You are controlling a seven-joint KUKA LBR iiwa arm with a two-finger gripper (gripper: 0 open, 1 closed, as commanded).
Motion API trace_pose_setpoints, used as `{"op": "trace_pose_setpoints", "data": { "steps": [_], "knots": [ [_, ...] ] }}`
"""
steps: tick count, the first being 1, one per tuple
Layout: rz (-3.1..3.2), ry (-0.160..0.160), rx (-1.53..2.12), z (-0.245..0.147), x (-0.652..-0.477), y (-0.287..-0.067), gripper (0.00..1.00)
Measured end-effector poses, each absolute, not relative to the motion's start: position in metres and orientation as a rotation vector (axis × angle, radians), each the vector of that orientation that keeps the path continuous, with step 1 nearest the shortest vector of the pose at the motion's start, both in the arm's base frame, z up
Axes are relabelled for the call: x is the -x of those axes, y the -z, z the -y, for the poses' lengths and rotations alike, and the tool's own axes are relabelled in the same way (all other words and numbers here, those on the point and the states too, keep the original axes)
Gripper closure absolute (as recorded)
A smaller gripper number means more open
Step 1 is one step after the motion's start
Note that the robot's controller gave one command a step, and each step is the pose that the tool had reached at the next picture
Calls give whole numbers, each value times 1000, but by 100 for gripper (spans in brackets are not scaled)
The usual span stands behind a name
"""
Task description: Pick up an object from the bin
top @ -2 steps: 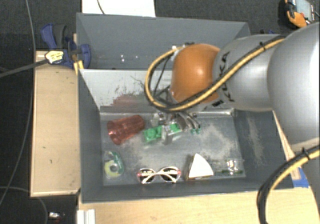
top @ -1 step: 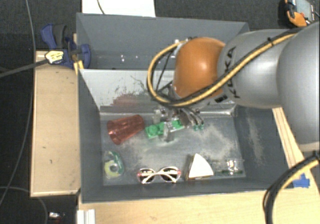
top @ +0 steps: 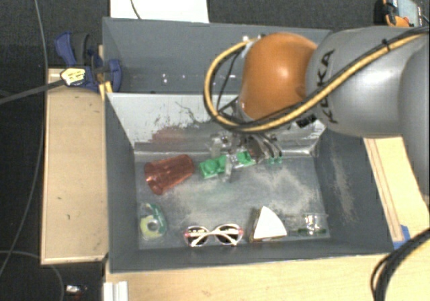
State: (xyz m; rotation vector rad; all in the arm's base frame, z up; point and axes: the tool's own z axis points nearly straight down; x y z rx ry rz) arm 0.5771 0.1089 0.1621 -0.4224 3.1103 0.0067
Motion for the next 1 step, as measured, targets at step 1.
{"op": "trace_pose_setpoints", "data": {
  "steps": [1],
  "knots": [
    [-3103, -7, 422, -109, -579, -193, 100]
  ]
}}
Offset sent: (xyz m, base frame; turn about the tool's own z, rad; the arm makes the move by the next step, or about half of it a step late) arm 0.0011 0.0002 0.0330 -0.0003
